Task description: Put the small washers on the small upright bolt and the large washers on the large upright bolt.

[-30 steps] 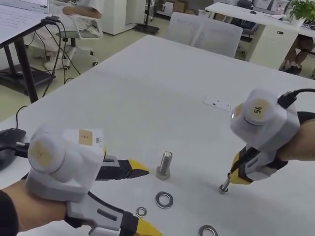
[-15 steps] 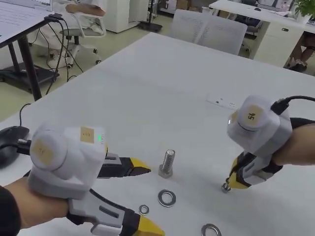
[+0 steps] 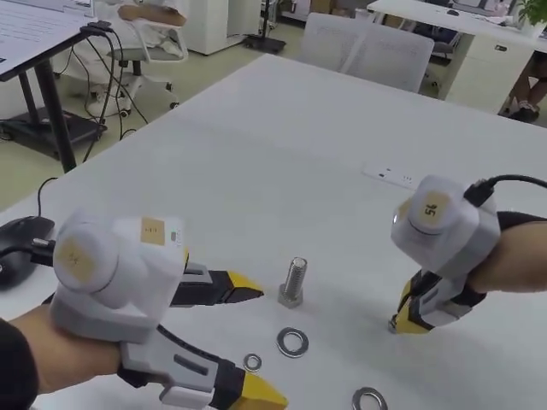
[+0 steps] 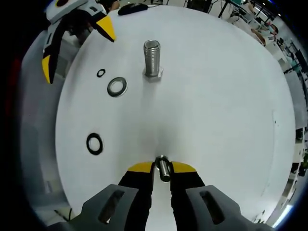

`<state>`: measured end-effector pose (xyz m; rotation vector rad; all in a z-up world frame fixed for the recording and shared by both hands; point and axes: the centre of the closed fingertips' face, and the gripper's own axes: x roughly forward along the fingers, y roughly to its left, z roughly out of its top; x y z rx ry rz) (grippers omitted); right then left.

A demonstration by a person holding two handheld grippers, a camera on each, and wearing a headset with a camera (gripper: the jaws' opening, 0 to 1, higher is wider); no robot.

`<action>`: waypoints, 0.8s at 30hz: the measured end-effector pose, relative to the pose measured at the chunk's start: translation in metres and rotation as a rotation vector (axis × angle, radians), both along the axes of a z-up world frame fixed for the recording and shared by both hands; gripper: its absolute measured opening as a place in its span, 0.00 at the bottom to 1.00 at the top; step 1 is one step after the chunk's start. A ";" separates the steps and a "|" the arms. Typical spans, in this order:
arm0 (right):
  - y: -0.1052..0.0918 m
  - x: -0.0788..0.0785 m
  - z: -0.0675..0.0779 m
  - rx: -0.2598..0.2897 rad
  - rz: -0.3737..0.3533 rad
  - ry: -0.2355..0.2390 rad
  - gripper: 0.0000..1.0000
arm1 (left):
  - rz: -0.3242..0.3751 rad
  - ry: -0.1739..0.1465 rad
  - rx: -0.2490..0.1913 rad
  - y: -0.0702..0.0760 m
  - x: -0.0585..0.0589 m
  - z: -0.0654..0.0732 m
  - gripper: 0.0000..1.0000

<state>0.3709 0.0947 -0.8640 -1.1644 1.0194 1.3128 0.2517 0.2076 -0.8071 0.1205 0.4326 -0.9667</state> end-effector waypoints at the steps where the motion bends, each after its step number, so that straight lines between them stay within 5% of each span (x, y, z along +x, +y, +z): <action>1: 0.000 0.000 0.000 0.000 0.000 0.001 0.15 | 0.000 0.001 -0.001 0.000 0.000 0.000 0.69; 24: -0.001 0.000 -0.001 0.009 -0.008 -0.002 0.18 | -0.005 0.008 0.003 -0.002 0.000 -0.002 0.69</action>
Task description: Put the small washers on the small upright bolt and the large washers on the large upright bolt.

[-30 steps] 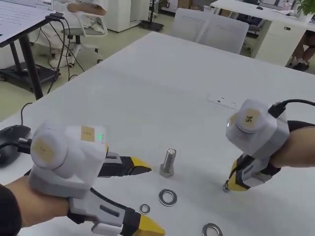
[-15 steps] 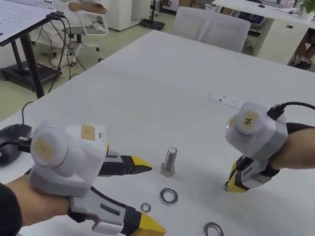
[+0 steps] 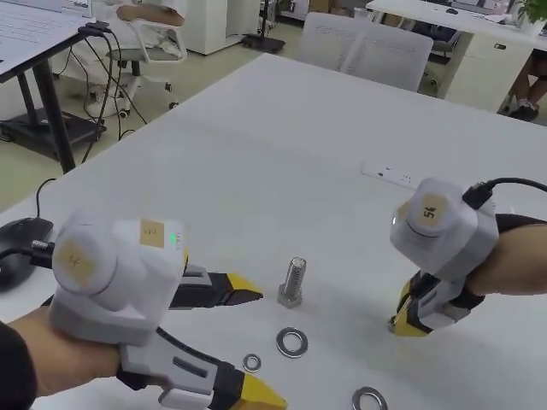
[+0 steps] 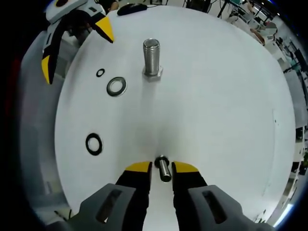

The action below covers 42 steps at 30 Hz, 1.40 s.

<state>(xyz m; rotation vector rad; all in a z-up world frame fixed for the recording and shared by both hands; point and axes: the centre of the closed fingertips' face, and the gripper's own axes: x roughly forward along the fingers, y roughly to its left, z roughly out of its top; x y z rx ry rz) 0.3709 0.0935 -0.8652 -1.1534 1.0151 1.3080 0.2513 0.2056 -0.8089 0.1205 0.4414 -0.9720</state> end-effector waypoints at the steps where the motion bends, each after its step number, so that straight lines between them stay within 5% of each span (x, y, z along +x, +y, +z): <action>1: 0.000 0.000 0.000 0.000 0.000 -0.001 0.19 | -0.001 -0.001 0.000 0.000 0.000 0.000 0.69; 24: 0.010 0.001 0.021 0.048 0.023 -0.053 0.30 | -0.005 -0.007 0.001 -0.001 -0.001 0.001 0.69; 42: 0.043 -0.012 0.048 0.098 0.111 -0.092 0.31 | 0.003 -0.018 0.000 0.000 0.001 0.004 0.69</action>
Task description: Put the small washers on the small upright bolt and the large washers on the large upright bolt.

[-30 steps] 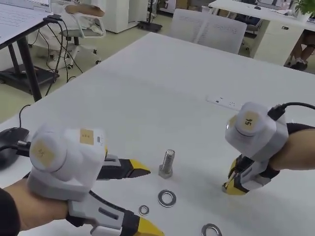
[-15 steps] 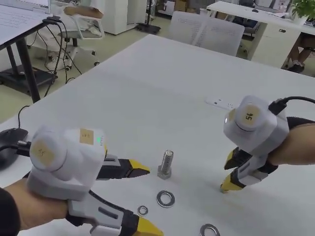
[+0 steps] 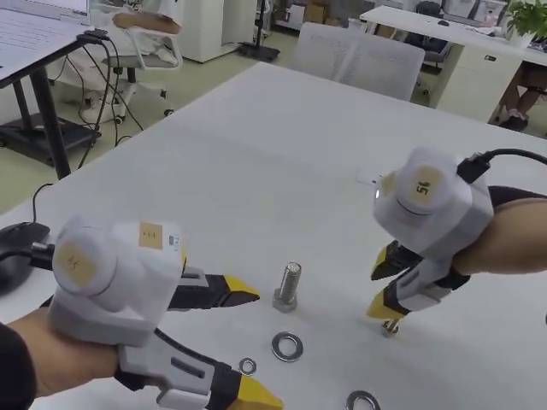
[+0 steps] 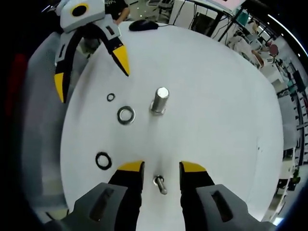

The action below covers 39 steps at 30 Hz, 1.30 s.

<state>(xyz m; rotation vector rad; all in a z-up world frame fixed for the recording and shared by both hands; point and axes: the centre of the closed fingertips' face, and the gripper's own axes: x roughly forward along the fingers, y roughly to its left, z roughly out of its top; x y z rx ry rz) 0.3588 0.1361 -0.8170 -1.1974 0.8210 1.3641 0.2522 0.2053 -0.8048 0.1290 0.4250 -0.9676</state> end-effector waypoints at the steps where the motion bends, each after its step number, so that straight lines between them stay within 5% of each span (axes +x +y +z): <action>1: 0.001 -0.001 0.001 0.003 0.003 0.001 0.31 | 0.001 -0.001 0.000 0.000 0.000 0.000 0.69; 17: 0.022 -0.031 0.005 0.001 0.079 0.029 0.31 | 0.001 -0.005 0.001 0.000 0.001 0.001 0.69; 39: 0.058 -0.081 -0.007 -0.024 0.213 0.069 0.29 | 0.003 -0.006 0.006 0.002 0.002 0.001 0.69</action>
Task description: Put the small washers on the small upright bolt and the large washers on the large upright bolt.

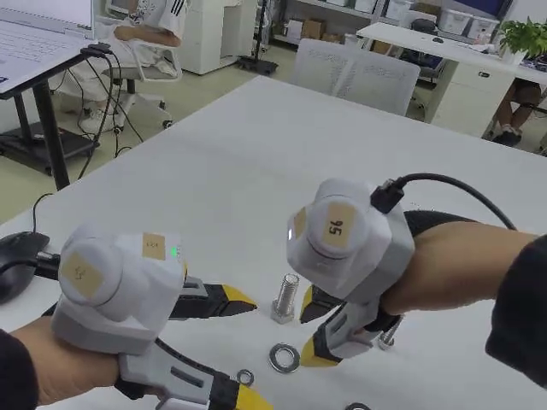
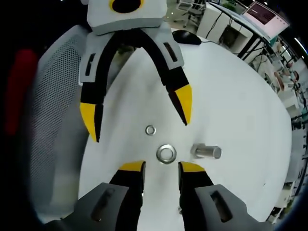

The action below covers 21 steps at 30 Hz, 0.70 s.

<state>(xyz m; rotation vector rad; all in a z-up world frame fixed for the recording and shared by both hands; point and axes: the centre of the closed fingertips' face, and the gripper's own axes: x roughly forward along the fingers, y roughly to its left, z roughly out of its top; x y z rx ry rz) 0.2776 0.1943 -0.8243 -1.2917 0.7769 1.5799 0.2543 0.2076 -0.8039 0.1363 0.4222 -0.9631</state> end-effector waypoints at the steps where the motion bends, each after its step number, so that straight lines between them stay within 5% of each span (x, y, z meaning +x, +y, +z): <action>1: 0.001 -0.001 -0.001 -0.001 0.003 0.002 0.29 | 0.000 0.000 0.001 0.000 0.000 0.000 0.69; 21: 0.029 -0.026 -0.026 -0.010 0.046 0.048 0.28 | 0.002 -0.007 0.007 0.001 0.001 0.001 0.69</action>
